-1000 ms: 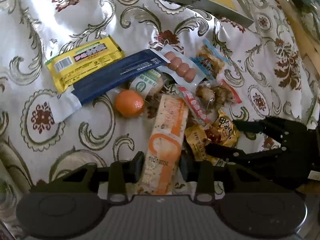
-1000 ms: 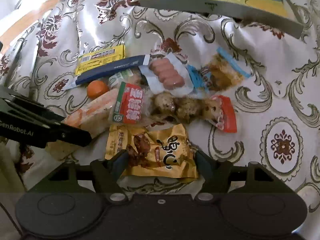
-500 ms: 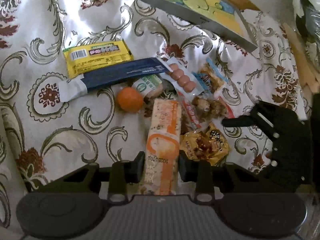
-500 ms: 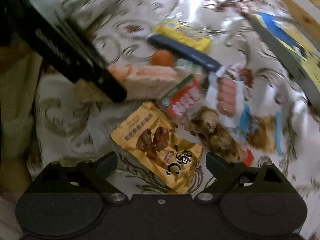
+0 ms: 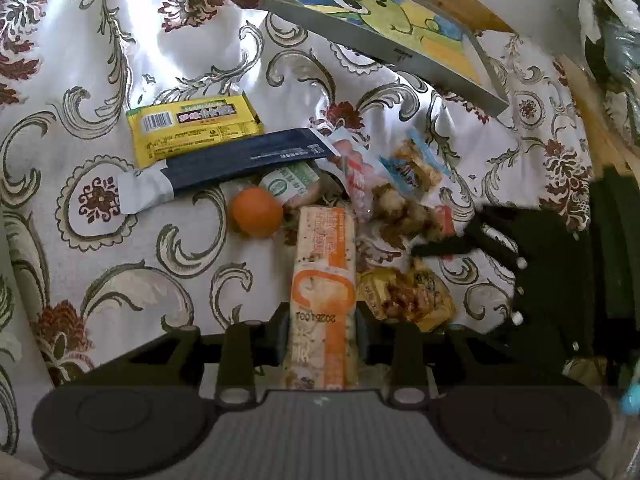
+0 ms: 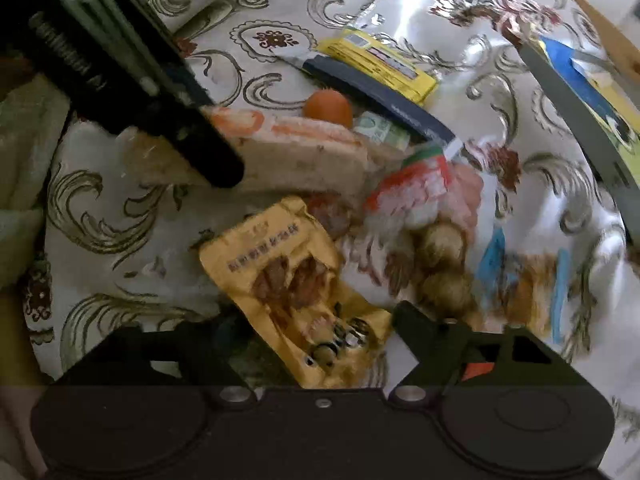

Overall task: Organize snacks
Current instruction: 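Close the left gripper on the bread roll while the right gripper grasps the gold bag, then carry the bread roll and gold bag to the frog tray with both tools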

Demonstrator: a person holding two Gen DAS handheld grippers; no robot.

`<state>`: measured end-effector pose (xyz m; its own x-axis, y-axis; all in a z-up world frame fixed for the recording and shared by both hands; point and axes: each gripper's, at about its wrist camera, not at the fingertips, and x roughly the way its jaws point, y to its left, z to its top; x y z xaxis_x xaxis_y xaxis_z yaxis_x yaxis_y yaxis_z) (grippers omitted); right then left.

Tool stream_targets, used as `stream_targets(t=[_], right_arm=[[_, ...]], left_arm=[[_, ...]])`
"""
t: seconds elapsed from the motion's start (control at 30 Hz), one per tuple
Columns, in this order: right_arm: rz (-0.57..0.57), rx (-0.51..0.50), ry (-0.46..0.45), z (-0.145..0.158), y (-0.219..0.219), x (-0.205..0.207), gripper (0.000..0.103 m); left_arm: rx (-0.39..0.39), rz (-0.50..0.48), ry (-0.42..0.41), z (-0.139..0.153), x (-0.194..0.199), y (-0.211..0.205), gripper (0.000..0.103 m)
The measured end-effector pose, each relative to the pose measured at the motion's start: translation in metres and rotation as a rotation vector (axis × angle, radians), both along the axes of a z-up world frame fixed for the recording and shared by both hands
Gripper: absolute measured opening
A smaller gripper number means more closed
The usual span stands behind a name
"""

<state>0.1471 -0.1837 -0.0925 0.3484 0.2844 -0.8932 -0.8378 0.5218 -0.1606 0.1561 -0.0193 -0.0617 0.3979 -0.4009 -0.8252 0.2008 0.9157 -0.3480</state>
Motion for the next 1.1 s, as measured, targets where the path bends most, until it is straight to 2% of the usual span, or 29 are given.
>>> stream_targets(t=[0.17,0.23,0.3,0.47,0.53,0.6,0.87,1.1], right_arm=[[-0.098,0.062,-0.016,-0.001,-0.011,-0.015,0.053],[-0.123,0.075,-0.029,0.001,-0.012,-0.018,0.049],[-0.136,0.087,-0.037,0.003,-0.012,-0.021,0.037],[-0.125,0.071,-0.088,0.005,-0.008,-0.03,0.035],[-0.119,0.063,-0.113,0.007,-0.008,-0.033,0.031],[-0.128,0.052,-0.169,0.012,-0.009,-0.037,0.03],[-0.22,0.058,-0.298,0.03,-0.022,-0.035,0.03],[-0.347,0.143,-0.379,0.054,-0.037,-0.032,0.03]], left_arm=[[-0.007,0.008,-0.002,-0.001,0.0,0.0,0.036],[-0.012,0.013,-0.004,-0.001,-0.001,0.0,0.036],[-0.016,0.016,-0.006,-0.001,-0.001,0.0,0.035],[-0.026,0.027,-0.011,-0.002,-0.002,0.001,0.035],[-0.038,0.034,-0.018,0.0,-0.003,0.003,0.035],[-0.05,0.046,-0.028,0.001,-0.004,0.004,0.035],[-0.105,0.071,-0.052,0.005,-0.007,0.008,0.035],[-0.174,0.084,-0.07,0.01,-0.017,0.01,0.035]])
